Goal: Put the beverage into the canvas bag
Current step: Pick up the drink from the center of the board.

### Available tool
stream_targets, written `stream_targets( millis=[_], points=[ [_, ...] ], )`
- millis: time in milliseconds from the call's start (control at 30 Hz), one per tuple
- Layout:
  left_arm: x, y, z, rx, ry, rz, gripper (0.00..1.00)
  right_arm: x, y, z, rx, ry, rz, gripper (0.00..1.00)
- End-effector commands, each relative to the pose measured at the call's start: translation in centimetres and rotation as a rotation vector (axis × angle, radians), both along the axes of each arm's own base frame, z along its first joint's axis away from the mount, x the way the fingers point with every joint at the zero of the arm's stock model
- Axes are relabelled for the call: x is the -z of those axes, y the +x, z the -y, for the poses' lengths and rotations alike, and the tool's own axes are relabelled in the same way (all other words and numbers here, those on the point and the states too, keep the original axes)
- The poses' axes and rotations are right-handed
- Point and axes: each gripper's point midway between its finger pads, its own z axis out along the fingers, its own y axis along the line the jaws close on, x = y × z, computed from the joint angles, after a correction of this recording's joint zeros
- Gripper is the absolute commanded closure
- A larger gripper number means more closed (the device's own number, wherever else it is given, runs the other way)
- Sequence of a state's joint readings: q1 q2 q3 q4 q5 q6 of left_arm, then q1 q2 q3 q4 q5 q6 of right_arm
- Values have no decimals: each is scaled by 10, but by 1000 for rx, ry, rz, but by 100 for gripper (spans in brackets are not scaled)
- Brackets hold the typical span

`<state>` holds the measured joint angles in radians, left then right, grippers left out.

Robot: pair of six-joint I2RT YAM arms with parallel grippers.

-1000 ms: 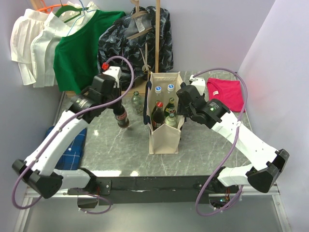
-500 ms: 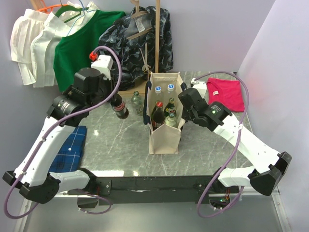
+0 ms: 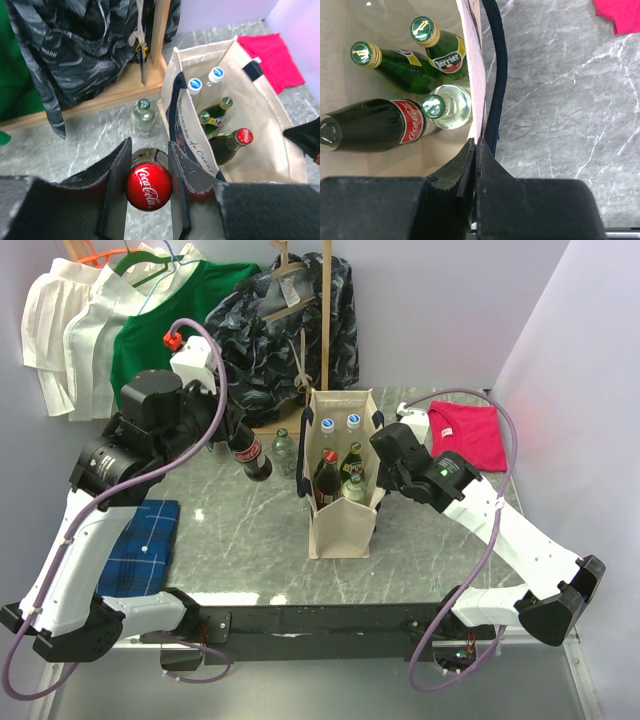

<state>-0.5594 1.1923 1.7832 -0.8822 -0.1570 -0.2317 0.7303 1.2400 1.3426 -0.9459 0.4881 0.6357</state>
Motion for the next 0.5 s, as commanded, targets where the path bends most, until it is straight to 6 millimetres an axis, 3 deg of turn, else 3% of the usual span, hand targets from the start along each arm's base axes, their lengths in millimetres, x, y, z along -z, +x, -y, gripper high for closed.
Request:
stream_targets(
  millis=[0,467],
  points=[
    [-100,-16,-3,39,-174,292,99,-33,2,9,32,37,82,100],
    [-114,-24,3,98,-194,330,99,-33,5,8,32,31,87,100]
  ],
)
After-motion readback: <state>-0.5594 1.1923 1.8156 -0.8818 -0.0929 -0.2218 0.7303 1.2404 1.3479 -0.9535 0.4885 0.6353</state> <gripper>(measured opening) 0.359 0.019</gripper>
